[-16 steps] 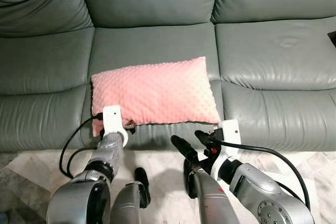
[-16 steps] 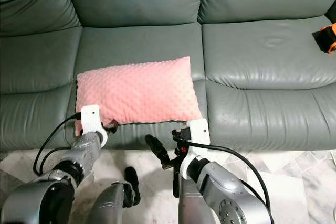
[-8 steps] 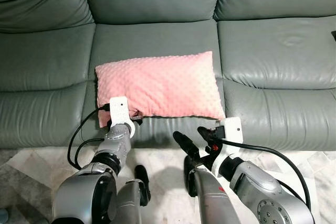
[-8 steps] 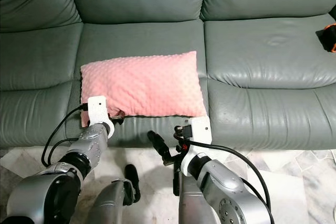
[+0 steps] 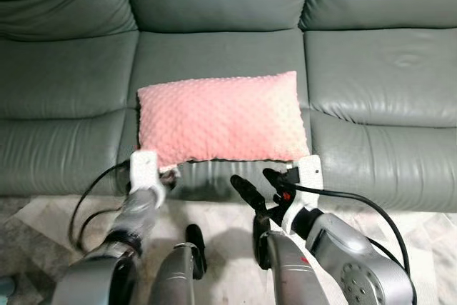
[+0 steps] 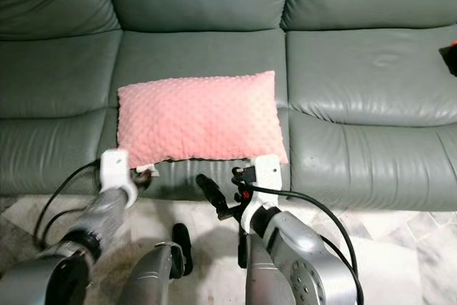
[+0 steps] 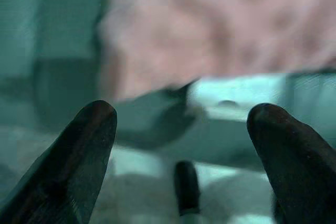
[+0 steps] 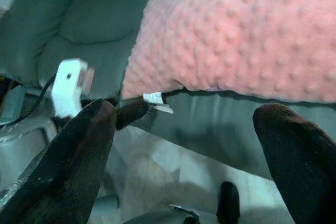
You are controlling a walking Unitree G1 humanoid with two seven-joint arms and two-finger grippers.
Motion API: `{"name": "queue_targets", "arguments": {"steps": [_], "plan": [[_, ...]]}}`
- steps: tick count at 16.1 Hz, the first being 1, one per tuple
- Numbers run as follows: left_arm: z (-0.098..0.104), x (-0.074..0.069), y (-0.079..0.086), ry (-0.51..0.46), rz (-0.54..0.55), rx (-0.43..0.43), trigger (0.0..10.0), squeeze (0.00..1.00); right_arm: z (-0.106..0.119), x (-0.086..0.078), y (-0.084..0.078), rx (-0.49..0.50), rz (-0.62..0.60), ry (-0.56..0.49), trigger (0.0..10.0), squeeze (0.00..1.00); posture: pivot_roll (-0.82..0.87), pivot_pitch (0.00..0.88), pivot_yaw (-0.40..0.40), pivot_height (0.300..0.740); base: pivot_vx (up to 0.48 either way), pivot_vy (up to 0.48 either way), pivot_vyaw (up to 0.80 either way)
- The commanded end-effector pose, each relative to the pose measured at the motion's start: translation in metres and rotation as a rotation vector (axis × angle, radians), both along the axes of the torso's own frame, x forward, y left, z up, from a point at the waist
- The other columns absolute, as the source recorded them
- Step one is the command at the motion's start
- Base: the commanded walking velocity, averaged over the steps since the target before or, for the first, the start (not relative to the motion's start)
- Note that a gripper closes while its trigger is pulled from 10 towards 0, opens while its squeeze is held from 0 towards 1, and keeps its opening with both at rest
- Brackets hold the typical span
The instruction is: Move the pillow to the sofa
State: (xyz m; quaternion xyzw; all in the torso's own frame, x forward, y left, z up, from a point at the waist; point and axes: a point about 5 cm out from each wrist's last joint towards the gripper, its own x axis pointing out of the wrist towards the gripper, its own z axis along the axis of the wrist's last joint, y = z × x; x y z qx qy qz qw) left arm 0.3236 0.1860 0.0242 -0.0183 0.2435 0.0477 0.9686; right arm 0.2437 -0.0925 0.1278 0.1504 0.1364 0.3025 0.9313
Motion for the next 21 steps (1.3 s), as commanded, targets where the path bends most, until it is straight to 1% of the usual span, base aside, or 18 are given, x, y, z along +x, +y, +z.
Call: {"name": "queue_targets", "arguments": {"steps": [1,2,4,5,6,7,8,10,11,12,14,15,16,17,18,19,21], "plan": [[-0.023,-0.024,0.013,0.075,-0.013,0.011,10.0,0.00,-0.015,-0.004,0.004,-0.021,0.035,0.041,10.0,0.00,-0.21,0.327,0.119,0.740,0.000,0.000,0.00],[-0.030,-0.033,0.017,0.085,-0.052,0.036,10.0,0.00,-0.023,0.001,0.002,-0.059,0.026,0.037,10.0,0.00,-0.19,0.286,0.114,0.740,0.000,0.000,0.00],[-0.037,-0.043,0.016,0.079,-0.136,0.066,10.0,0.00,-0.043,0.011,-0.005,-0.096,-0.020,0.060,10.0,0.00,-0.17,0.207,0.114,0.740,0.000,0.000,0.00],[-0.041,-0.049,0.015,0.089,-0.171,0.081,10.0,0.00,-0.059,0.018,-0.011,-0.127,-0.050,0.080,10.0,0.00,-0.16,0.173,0.116,0.740,0.000,0.000,0.00],[-0.044,-0.054,0.017,0.089,-0.183,0.098,10.0,0.00,-0.073,0.019,-0.018,-0.160,-0.077,0.099,10.0,0.00,-0.16,0.139,0.117,0.740,0.000,0.000,0.00],[-0.048,-0.060,0.023,0.105,-0.184,0.139,10.0,0.00,-0.088,0.024,-0.026,-0.195,-0.112,0.123,10.0,0.00,-0.15,0.083,0.116,0.740,0.000,0.000,0.00],[-0.050,-0.064,0.029,0.132,-0.168,0.177,10.0,0.00,-0.099,0.029,-0.034,-0.218,-0.156,0.147,10.0,0.00,-0.15,0.045,0.112,0.740,0.000,0.000,0.00],[-0.055,-0.071,0.041,0.186,-0.111,0.205,10.0,0.00,-0.120,0.031,-0.050,-0.250,-0.226,0.221,10.0,0.00,-0.15,0.000,0.099,0.740,0.000,0.000,0.00],[-0.057,-0.075,0.048,0.223,-0.071,0.221,10.0,0.00,-0.133,0.030,-0.060,-0.295,-0.264,0.282,10.0,0.00,-0.15,0.000,0.085,0.740,0.000,0.000,0.00],[-0.058,-0.075,0.050,0.232,-0.066,0.231,10.0,0.00,-0.136,0.030,-0.062,-0.306,-0.272,0.296,10.0,0.00,-0.15,0.000,0.083,0.740,0.000,0.000,0.00],[-0.064,-0.086,0.060,0.303,0.004,0.245,10.0,0.00,-0.146,0.028,-0.070,-0.445,-0.289,0.299,10.0,0.00,-0.14,0.000,0.071,0.740,0.000,0.000,0.00],[-0.066,-0.090,0.062,0.323,0.031,0.239,10.0,0.00,-0.150,0.027,-0.070,-0.491,-0.289,0.297,10.0,0.00,-0.14,0.000,0.068,0.740,0.000,0.000,0.00],[-0.067,-0.091,0.060,0.329,0.069,0.202,10.0,0.00,-0.155,0.025,-0.071,-0.497,-0.307,0.324,10.0,0.00,-0.14,0.000,0.068,0.740,0.000,0.000,0.00],[-0.068,-0.090,0.057,0.330,0.083,0.171,10.0,0.00,-0.158,0.023,-0.072,-0.494,-0.324,0.342,10.0,0.00,-0.12,0.000,0.066,0.740,0.000,0.000,0.00],[-0.069,-0.090,0.055,0.332,0.079,0.158,10.0,0.00,-0.160,0.020,-0.074,-0.491,-0.344,0.363,10.0,0.00,-0.12,0.000,0.067,0.740,0.000,0.000,0.00],[-0.071,-0.090,0.049,0.342,0.059,0.142,10.0,0.00,-0.167,0.012,-0.079,-0.483,-0.381,0.411,10.0,0.00,-0.12,0.000,0.067,0.740,0.000,0.000,0.00],[-0.074,-0.094,0.050,0.377,0.049,0.162,10.0,0.00,-0.179,-0.004,-0.087,-0.565,-0.362,0.451,10.0,0.00,-0.12,0.000,0.068,0.740,0.000,0.000,0.00]]}}
